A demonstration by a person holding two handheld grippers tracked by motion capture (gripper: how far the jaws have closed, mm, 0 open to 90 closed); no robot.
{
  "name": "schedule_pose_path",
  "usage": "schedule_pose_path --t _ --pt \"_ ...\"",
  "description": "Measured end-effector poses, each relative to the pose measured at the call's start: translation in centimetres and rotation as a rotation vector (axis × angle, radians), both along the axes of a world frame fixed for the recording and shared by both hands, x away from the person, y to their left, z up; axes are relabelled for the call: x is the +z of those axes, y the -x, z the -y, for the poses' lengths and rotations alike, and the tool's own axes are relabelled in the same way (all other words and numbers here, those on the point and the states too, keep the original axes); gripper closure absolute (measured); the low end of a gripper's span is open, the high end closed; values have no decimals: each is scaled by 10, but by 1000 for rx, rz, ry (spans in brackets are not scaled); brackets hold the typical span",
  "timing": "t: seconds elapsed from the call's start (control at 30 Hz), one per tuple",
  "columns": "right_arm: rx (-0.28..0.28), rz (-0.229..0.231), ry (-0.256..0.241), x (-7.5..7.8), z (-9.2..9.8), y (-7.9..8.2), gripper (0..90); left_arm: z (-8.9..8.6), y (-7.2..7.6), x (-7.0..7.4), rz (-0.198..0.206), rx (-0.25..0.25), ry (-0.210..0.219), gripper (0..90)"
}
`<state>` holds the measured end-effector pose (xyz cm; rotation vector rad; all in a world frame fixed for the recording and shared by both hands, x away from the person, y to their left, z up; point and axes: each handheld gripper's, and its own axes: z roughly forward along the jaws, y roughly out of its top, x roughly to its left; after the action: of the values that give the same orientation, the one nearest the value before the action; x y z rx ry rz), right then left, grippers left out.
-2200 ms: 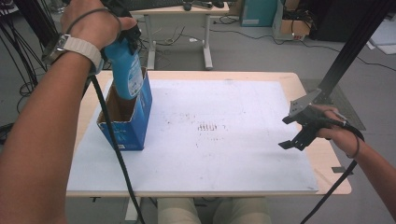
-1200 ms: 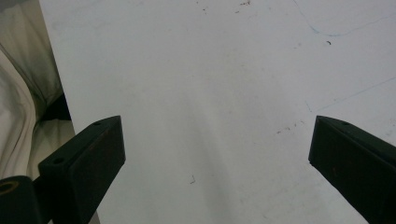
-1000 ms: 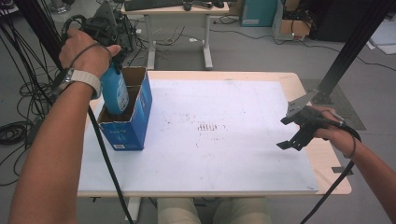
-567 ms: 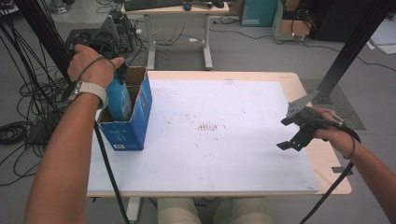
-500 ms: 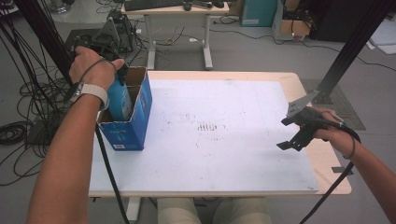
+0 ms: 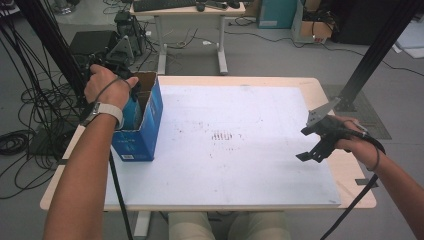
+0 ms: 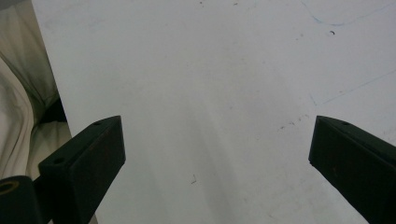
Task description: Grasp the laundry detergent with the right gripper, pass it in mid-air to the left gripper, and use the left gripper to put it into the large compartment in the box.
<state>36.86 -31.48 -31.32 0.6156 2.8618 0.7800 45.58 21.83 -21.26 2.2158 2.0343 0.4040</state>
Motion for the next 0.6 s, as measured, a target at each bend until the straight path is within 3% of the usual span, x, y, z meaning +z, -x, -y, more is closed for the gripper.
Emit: schedule_pose_path --t 0.6 --pt "-12 -11 -5 -3 0 0 37 3 -2 -33 -29 -7 8 376"
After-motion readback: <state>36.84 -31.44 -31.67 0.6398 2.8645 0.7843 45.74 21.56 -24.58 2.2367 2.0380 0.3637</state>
